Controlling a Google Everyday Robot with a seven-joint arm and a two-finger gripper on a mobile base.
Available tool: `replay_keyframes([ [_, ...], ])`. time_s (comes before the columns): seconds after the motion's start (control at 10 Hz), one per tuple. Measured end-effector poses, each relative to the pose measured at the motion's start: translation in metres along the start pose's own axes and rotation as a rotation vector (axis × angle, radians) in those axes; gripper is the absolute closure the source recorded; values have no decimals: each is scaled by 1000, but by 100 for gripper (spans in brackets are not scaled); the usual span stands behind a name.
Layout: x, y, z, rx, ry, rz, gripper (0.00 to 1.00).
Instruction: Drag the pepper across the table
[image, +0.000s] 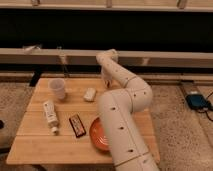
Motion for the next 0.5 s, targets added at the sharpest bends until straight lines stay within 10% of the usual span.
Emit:
replay_keyframes([
  [0.5,45,-23,-42,-12,-13,18,100],
])
